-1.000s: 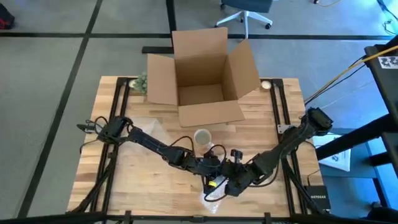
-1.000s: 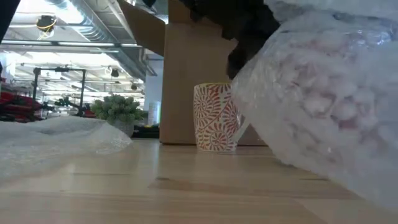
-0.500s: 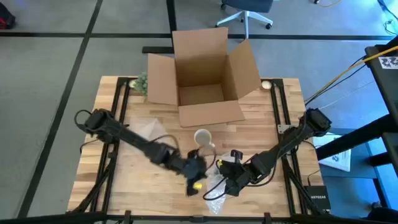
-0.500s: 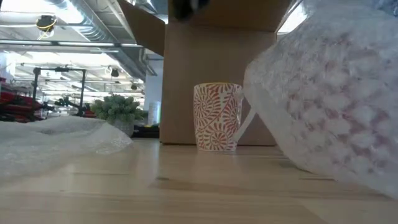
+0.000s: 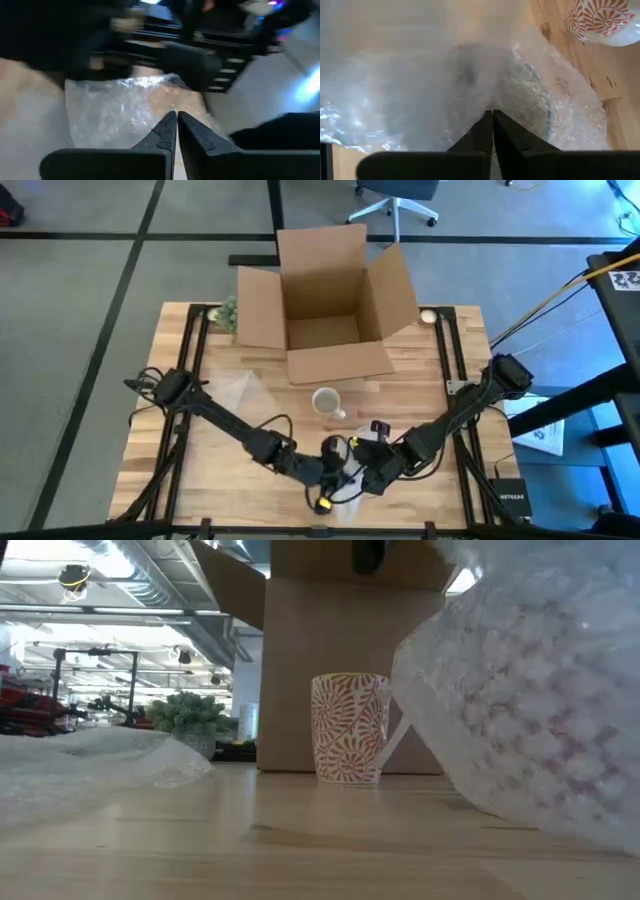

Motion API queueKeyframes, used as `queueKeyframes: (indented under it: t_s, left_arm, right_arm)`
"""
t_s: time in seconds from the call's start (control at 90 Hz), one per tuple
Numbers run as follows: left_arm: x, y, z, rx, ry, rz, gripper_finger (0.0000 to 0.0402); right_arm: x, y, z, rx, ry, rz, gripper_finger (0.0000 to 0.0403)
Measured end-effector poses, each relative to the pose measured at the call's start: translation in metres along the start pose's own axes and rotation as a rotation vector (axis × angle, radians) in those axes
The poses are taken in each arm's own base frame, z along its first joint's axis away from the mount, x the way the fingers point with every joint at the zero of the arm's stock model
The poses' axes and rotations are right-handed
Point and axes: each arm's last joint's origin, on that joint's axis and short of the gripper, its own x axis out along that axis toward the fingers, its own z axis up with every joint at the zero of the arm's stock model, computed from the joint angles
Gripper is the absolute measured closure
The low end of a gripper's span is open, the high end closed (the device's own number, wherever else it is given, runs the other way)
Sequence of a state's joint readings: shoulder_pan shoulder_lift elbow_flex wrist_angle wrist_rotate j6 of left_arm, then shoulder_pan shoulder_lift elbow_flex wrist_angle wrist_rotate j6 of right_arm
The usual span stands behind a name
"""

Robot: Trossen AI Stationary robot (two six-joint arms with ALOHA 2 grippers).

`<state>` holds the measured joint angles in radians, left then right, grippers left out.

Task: Wrap mug
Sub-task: Wrap the red mug with transparent bubble wrap

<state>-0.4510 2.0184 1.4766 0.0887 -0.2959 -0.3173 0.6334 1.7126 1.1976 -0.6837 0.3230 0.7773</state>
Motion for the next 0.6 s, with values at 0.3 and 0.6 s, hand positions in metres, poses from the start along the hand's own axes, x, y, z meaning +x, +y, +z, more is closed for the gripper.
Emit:
queueKeyframes:
  t_s: [0.3, 0.6]
  left_arm:
    - [0.036, 0.037, -0.027, -0.087, 0.117, 0.057, 0.0401]
    - [0.038, 0.035, -0.033, -0.104, 0.135, 0.057, 0.0401]
  right_arm:
    - [0.0, 0.0, 0.0, 0.0, -0.007, -0.003, 0.0403]
    - [-0.045, -0.001, 0.019, -0.003, 0.009, 0.005, 0.0403]
